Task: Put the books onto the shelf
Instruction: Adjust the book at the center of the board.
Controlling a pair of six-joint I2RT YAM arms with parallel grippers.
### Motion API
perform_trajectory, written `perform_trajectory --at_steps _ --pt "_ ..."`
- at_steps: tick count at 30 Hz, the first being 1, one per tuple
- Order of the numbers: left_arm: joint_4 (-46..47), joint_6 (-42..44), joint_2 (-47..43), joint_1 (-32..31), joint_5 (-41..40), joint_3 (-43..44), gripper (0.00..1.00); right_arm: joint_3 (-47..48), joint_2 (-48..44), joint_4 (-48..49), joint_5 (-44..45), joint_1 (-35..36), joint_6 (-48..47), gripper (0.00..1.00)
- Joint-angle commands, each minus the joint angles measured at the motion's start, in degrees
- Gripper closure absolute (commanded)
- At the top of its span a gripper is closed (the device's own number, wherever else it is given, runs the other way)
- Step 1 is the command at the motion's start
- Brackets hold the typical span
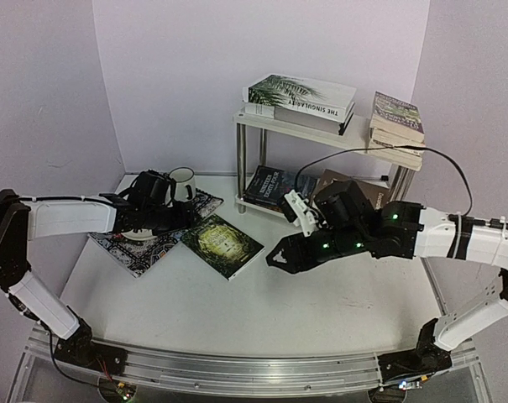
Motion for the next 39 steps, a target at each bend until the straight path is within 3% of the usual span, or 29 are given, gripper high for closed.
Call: perform_trajectory --at_steps 1,10,39 --pt "0.25 7.65 2.66 0.97 2.14 3.64 0.25 -1.42 2.72 7.2 5.53 2.08 -0.43 0.49" --pt "3.33 12.48 10.72 3.44 4.13 6.53 0.29 -5.28 5.7 13.65 7.63 3.41 1.96 0.48" --pt "2.33 17.28 26.03 8.88 10.87 16.82 0.36 -6.15 8.99 15.45 8.04 3.68 3.46 0.45"
